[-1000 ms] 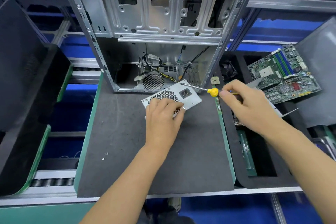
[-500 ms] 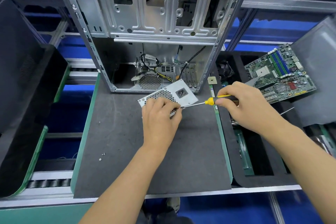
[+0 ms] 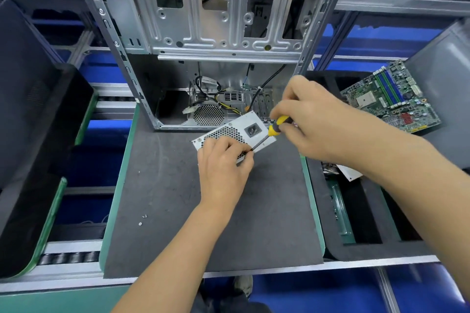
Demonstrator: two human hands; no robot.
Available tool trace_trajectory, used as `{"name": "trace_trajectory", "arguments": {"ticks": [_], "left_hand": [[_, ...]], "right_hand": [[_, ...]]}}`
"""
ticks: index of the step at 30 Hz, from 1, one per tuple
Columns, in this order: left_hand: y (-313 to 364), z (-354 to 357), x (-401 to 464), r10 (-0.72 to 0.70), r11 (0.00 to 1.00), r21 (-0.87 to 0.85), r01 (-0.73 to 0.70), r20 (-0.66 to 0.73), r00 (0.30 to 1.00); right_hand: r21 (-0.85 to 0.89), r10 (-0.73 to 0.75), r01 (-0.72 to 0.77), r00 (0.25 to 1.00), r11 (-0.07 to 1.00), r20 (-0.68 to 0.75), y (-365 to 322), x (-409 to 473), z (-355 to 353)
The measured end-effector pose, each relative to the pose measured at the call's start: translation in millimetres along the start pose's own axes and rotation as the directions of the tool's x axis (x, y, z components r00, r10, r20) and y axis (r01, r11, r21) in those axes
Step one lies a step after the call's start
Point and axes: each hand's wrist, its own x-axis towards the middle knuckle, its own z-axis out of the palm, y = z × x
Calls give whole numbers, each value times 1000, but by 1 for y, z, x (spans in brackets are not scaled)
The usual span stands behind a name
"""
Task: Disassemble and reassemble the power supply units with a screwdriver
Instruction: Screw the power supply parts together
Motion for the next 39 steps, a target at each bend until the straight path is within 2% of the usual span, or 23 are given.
{"name": "trace_trajectory", "arguments": {"ticks": [2,4,8,13,15,17,19,22,23,25,27,30,32,34,35,37,39], "left_hand": [[0,0,1,-1,1000,-9,1,1,1000],[0,-1,1,-9,1000,-17,9,2,1000],[1,-2,1,-9,1000,-24,9,3,1000],[3,-1,-1,-14,1000,0,14,-2,1000],[3,-2,-1,-17,1000,-6,17,2,1000],[4,-2,0,-22,1000,-13,22,0,1000],[4,-2,1,-25,1000,-14,25,-4,1000],[4,-2,-1,-22,1000,-15,22,-8,1000],[4,-2,-1,-16,1000,-16,16,-9,1000],[4,-3,-1,-13,1000,-14,13,-10,1000],[3,-3,0,-15,1000,-14,14,-8,1000],[3,-3,0,-5,1000,-15,5,-3,1000],[3,-3,-1,2,1000,-16,-2,0,1000],[3,-4,-1,5,1000,-13,-5,1,1000],[3,-5,-2,5,1000,-11,-5,2,1000],[3,-5,-2,8,1000,-10,-8,2,1000],[3,-5,-2,19,1000,-8,-19,-3,1000]], "right_hand": [[-57,-33,38,995,998,89,-10,8,-7],[-38,-45,51,988,998,145,-18,16,-15],[-112,35,-5,963,994,269,-28,35,-28],[-335,132,-61,972,940,196,-40,48,-27],[-241,143,-70,942,968,305,-39,48,-30],[-87,74,-42,911,995,406,-36,44,-34],[-112,26,18,925,994,380,-34,42,-36],[-357,56,35,968,933,243,-34,40,-27],[-364,72,17,971,931,228,-34,40,-25],[-248,63,5,962,969,267,-33,38,-24],[-197,-15,80,950,977,312,-32,39,-24],[-287,-51,119,971,950,234,-37,39,-21],[-388,15,51,986,920,167,-41,40,-20],[-386,112,-23,971,922,210,-40,44,-24],[-359,118,-14,956,933,270,-37,45,-26],[-295,69,40,933,955,352,-32,46,-27],[-289,54,45,944,956,326,-31,44,-27]]}}
